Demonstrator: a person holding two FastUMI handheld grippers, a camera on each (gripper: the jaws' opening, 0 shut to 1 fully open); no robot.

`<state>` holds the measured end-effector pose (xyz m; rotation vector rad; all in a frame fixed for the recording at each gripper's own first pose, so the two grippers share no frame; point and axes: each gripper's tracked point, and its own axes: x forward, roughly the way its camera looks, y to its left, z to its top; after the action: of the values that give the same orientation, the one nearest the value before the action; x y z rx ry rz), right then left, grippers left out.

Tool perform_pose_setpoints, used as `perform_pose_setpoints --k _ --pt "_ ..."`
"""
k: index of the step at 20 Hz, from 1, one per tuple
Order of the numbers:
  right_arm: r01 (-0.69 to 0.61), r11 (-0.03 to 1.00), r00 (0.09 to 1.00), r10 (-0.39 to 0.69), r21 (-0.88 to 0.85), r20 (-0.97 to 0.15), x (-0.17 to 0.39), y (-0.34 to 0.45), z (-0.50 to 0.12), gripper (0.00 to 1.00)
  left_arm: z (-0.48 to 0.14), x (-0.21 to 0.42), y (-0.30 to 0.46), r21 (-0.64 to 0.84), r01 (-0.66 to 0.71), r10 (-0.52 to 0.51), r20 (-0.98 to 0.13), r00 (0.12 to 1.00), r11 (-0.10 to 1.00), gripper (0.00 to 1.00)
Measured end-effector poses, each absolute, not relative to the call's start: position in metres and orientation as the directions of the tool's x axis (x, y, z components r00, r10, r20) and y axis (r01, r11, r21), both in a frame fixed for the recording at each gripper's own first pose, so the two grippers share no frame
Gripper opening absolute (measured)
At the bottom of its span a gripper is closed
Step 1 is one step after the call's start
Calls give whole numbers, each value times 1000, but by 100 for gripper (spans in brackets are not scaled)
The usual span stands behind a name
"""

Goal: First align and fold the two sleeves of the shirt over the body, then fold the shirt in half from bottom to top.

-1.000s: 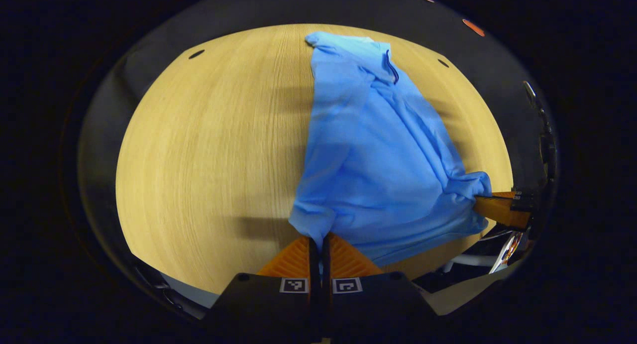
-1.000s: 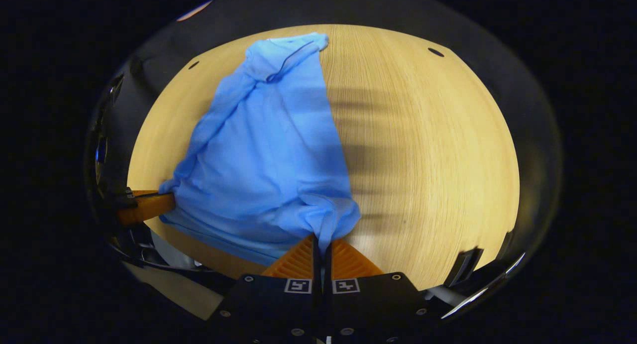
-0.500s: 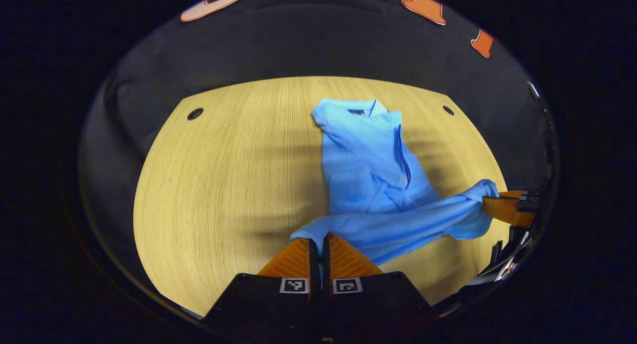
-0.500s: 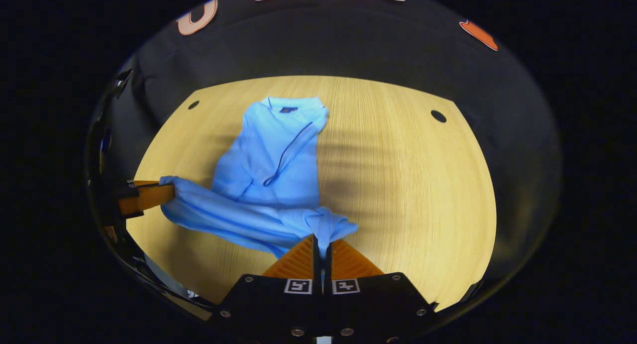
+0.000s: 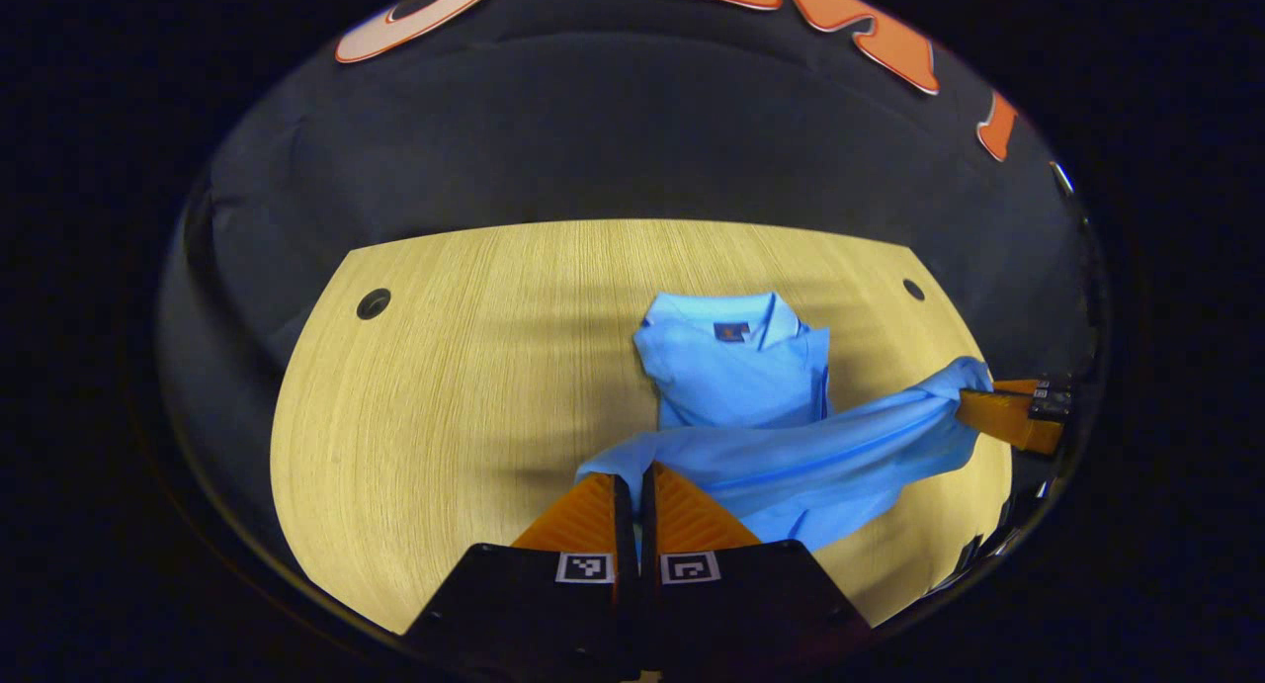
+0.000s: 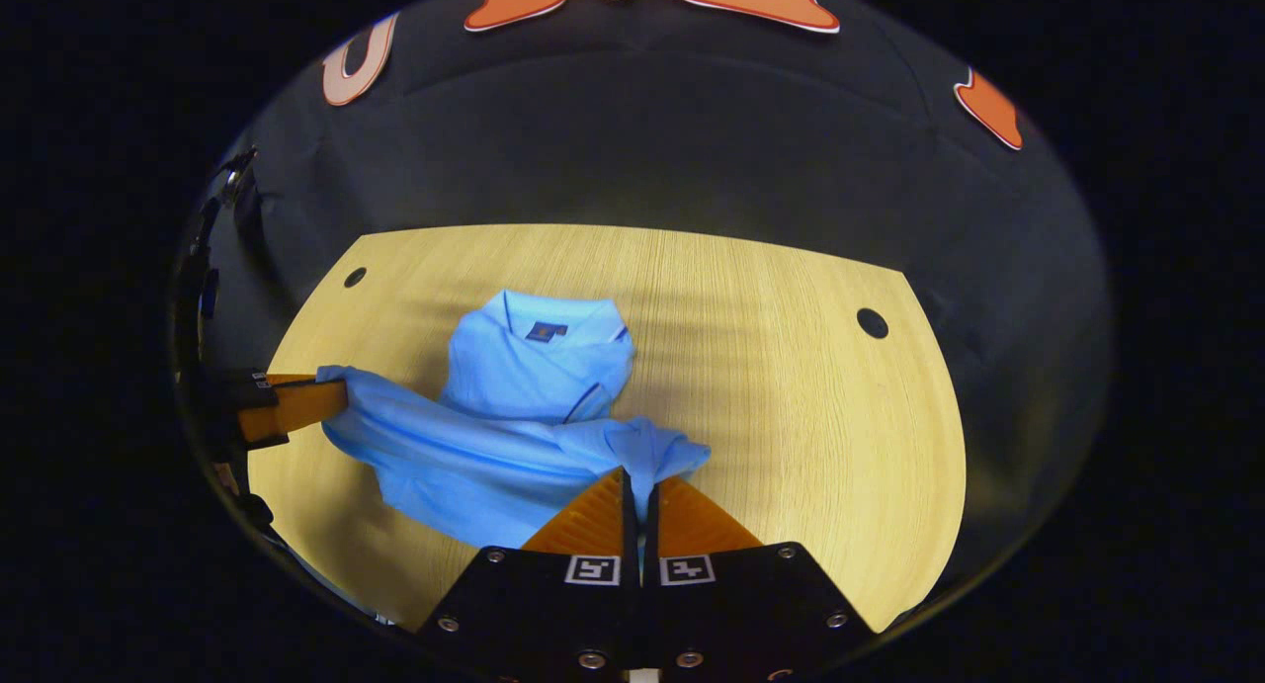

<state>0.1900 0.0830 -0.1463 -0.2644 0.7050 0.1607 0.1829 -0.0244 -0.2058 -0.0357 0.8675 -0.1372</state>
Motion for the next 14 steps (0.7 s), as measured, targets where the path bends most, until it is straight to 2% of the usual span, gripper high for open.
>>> perform_pose_setpoints --k 7,11,12,14 --pt "-215 959 753 41 -186 -656 263 105 -162 0 -230 261 -9 -51 103 -106 -751 651 993 4" --pt "-157 974 730 5 -161 -683 283 105 -187 2 -250 280 -7 -36 124 -108 -761 640 992 4" --pt "-151 976 724 0 -159 -689 282 104 -187 3 -251 279 -8 -38 125 -110 -761 639 991 5" --pt "-138 980 720 -2 -145 -694 285 107 -188 12 -251 285 -4 -17 113 -88 -748 658 993 17"
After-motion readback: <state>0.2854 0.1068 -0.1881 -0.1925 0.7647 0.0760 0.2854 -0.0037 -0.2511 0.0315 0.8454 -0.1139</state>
